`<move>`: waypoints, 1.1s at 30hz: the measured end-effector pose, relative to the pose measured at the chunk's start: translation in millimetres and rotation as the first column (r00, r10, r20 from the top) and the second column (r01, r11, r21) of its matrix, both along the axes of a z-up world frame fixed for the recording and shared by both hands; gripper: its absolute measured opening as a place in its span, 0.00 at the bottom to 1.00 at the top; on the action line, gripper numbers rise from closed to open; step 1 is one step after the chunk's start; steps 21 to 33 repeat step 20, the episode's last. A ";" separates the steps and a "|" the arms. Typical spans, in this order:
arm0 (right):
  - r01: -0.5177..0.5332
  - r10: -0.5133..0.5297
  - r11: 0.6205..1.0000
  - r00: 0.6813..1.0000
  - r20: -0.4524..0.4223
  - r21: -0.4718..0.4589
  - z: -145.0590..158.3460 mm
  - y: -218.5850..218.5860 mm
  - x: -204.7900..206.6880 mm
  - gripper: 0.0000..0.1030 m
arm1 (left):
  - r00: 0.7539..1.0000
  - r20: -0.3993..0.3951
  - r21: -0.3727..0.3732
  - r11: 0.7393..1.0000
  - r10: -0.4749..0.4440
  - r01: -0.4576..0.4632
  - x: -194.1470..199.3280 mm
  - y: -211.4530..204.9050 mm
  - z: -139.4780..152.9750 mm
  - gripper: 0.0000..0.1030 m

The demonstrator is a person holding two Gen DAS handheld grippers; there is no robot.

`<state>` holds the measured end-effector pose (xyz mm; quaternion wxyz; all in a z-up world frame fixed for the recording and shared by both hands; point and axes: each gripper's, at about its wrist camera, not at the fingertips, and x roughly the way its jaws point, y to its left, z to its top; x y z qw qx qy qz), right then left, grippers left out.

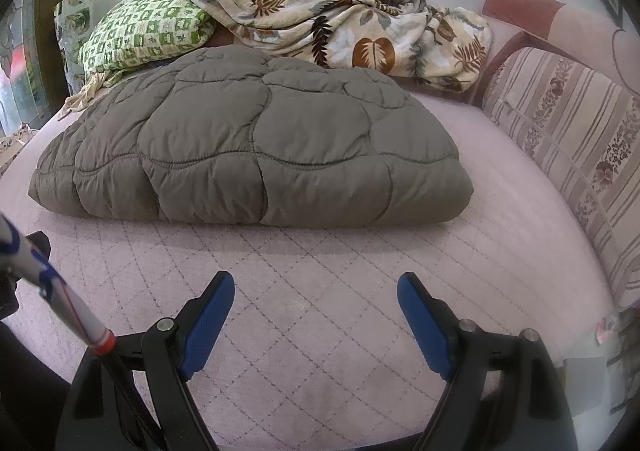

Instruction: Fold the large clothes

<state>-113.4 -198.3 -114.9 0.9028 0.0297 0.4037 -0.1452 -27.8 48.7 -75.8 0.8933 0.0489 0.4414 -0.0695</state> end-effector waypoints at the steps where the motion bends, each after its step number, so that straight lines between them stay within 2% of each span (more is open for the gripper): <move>1: -0.001 0.001 1.000 1.000 -0.001 0.000 -0.4 0.2 0.2 0.84 | 1.000 0.000 -0.001 1.000 0.000 0.000 0.0 0.1 0.0 1.00; 18: -0.063 0.063 0.998 0.998 0.032 -0.013 18.6 15.6 21.2 0.84 | 0.997 0.026 -0.016 0.997 0.073 -0.072 19.9 25.2 8.3 1.00; 33: -0.074 0.074 0.997 0.997 0.024 -0.009 18.3 19.2 24.1 0.84 | 0.998 0.018 -0.011 0.998 0.065 -0.065 20.8 23.8 7.0 1.00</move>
